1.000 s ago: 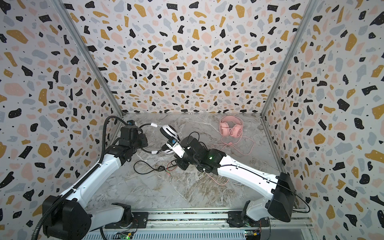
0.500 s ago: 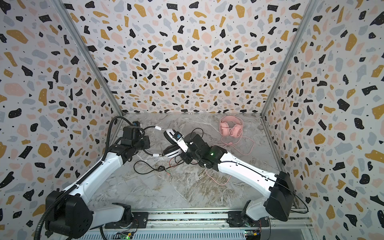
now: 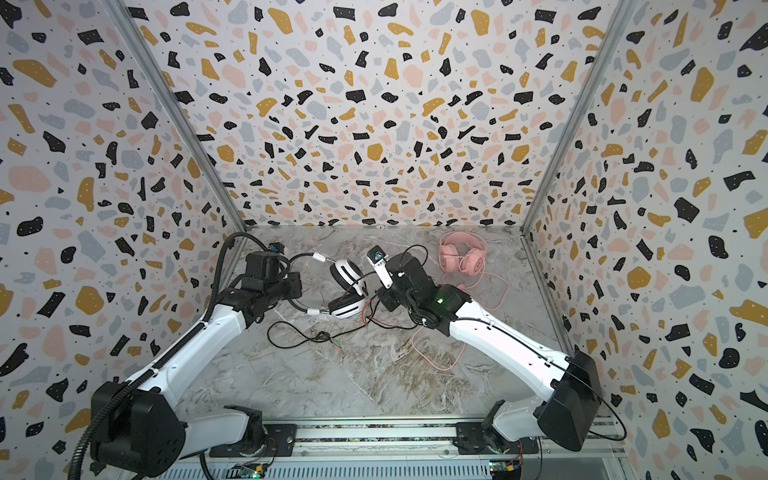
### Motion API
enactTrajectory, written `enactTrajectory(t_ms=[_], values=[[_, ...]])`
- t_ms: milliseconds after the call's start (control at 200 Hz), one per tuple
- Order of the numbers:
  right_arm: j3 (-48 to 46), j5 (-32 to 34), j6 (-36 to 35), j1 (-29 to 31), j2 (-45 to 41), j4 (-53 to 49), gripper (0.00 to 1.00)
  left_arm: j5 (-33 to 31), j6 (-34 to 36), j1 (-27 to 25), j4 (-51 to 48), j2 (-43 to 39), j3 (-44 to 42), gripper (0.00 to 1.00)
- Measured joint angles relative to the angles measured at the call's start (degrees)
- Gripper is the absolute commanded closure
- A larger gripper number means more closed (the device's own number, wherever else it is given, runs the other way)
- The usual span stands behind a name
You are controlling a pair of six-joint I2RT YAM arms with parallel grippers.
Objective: Wrap the headphones
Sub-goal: 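Pull the black cable up toward the held headset with the right gripper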
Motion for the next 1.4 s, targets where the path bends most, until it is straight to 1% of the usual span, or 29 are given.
enactTrajectory(t_ms=[100, 270, 446, 606, 766, 881, 991, 1086, 1217, 1402], values=[[0.0, 1.2, -1.2, 0.0, 0.0, 0.4, 1.00, 1.2, 0.3, 0.0, 0.0, 0.0, 0.0, 1.00], [0.8, 5.5, -4.0, -0.5, 0.1, 1.6, 1.00, 4.0, 0.7, 0.0, 0.5, 0.0, 0.0, 1.00], [2.7, 6.4, -5.7, -2.2, 0.2, 2.8, 1.00, 7.0, 0.9, 0.0, 1.2, 0.8, 0.0, 1.00], [6.9, 6.5, -6.9, -2.4, 1.6, 3.5, 1.00, 8.7, 1.1, -0.2, 1.2, 2.3, 0.1, 1.00], [8.9, 3.1, -7.3, -2.4, 3.6, 4.9, 1.00, 8.4, 1.4, -2.1, 1.2, 3.0, 0.2, 1.00], [10.6, 2.6, -7.5, -2.6, 6.5, 5.2, 1.00, 7.7, 2.5, -5.2, 0.3, 3.8, 1.0, 1.00], [10.8, 2.3, -7.5, -4.1, 8.6, 5.1, 1.00, 7.8, 3.4, -7.1, -0.2, 4.1, 1.5, 1.00], [10.8, 1.7, -6.6, -6.5, 9.4, 5.1, 1.00, 8.3, 4.0, -7.3, -0.3, 4.1, 1.8, 1.00], [10.8, -1.5, -4.5, -9.7, 9.4, 5.2, 1.00, 9.5, 4.0, -7.5, 0.0, 4.0, 1.8, 1.00], [9.9, -5.2, -2.2, -11.1, 11.7, 5.8, 1.00, 13.0, 4.7, -8.5, 0.4, 4.0, 1.8, 1.00]])
